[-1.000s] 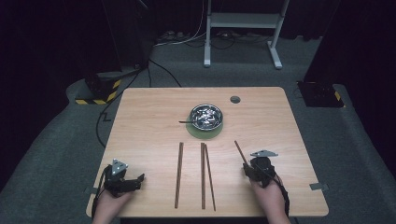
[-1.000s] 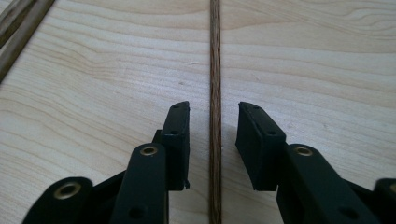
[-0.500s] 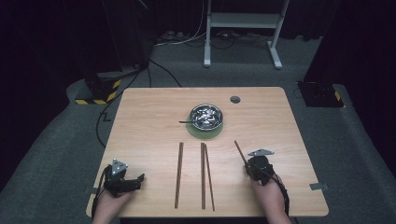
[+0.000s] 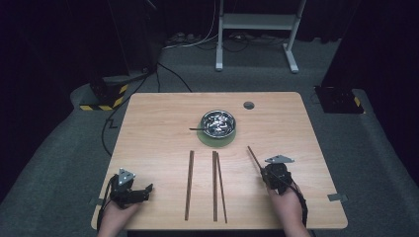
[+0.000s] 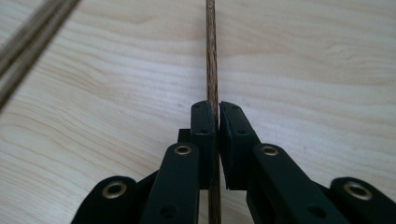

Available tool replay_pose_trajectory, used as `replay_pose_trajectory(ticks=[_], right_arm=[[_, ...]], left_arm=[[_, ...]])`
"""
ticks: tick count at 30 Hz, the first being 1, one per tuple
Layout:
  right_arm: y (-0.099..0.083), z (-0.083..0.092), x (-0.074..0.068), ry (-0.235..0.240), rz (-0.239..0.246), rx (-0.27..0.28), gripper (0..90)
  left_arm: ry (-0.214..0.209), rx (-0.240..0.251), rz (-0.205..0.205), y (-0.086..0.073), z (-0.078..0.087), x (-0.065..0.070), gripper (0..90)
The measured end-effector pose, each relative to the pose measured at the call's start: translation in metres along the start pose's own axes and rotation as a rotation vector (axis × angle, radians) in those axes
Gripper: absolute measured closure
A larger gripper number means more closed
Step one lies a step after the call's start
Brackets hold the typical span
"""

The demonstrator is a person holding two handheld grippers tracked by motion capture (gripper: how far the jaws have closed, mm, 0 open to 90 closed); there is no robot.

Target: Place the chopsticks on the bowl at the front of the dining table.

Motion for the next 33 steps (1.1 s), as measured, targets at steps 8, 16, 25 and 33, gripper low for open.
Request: replay_pose_trajectory(ticks=[8,16,25,33], right_arm=[[0.021,0.014,-0.005,0.054,0.002,0.063,84.4],[0.039,0.020,-0.016,0.079,0.019,0.102,84.4],[0.065,0.018,-0.028,0.079,0.034,0.127,84.4],[0.089,0.004,-0.042,0.087,0.049,0.136,84.5]], left_arm=[[-0.005,0.000,-0.002,0.000,0.000,0.000,8.2],[-0.007,0.002,-0.003,0.000,0.000,0.000,8.7],[-0.007,0.002,-0.003,0.000,0.000,0.000,8.7],[-0.007,0.002,-0.003,0.000,0.000,0.000,8.7]])
Point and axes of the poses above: each handheld gripper's, and its own axes: z roughly backward along the jaws, y roughly out of its top, x roughly to its right, the point moved 3 cm from there along -z, roughly forward along the jaws, and after that the axes turned 2 degrees about -z, right-handed, at the moved point
